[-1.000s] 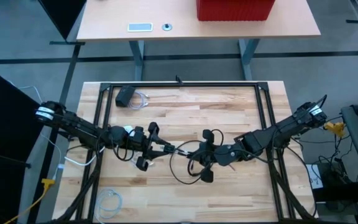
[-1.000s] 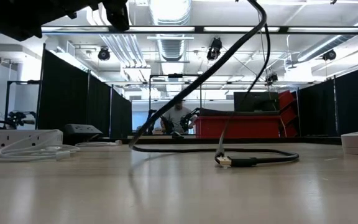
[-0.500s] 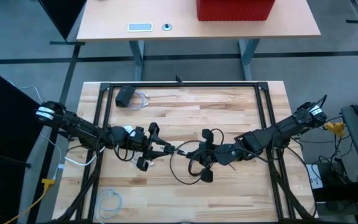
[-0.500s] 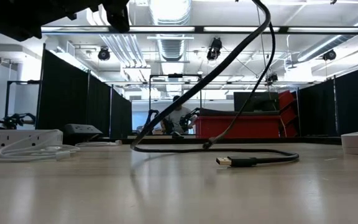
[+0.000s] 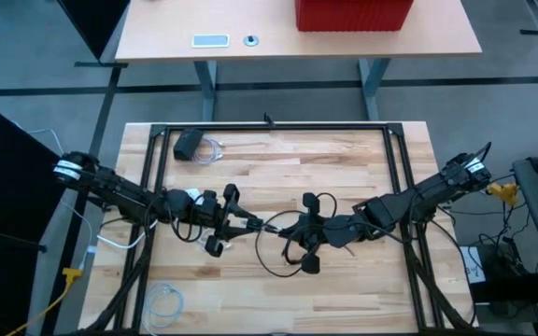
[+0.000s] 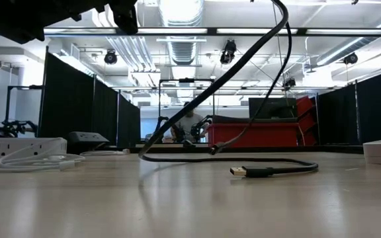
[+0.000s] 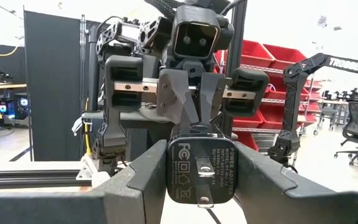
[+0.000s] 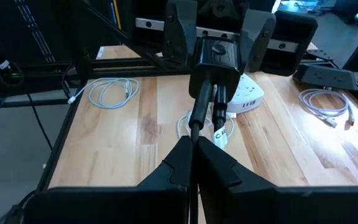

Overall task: Insert USB
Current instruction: Insert the black charger cable into the black charger adapter

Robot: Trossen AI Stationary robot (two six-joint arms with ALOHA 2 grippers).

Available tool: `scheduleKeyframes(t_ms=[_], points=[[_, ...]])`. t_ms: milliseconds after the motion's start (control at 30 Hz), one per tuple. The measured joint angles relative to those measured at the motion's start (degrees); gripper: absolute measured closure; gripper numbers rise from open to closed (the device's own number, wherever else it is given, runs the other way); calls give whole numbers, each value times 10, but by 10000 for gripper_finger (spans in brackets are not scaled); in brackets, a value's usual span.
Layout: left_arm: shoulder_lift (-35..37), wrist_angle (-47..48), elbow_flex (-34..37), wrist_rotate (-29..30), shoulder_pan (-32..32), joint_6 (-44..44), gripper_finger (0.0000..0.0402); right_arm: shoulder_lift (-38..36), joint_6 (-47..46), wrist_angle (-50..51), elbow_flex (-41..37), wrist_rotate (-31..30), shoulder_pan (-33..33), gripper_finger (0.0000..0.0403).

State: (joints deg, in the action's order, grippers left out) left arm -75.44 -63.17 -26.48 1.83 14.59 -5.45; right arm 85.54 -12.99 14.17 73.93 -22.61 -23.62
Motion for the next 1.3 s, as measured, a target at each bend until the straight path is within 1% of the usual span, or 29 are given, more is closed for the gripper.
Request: scheduleKeyframes(t_ms=[433, 900, 1033, 1167, 1300], points=[[0, -3, 1, 1, 0, 0, 255, 10, -20, 7, -2, 2, 7, 403], [0, 12, 1, 1, 0, 0, 255, 11, -15, 3, 3, 4, 12, 403], [0, 12, 1, 2, 0, 2, 255, 16, -29, 6, 3, 11, 20, 403], [0, 12, 1, 0, 0, 2, 255, 29, -36, 5, 3, 36, 26, 403], [0, 13, 1, 0, 0, 2, 255, 32, -32, 6, 8, 37, 27, 403]])
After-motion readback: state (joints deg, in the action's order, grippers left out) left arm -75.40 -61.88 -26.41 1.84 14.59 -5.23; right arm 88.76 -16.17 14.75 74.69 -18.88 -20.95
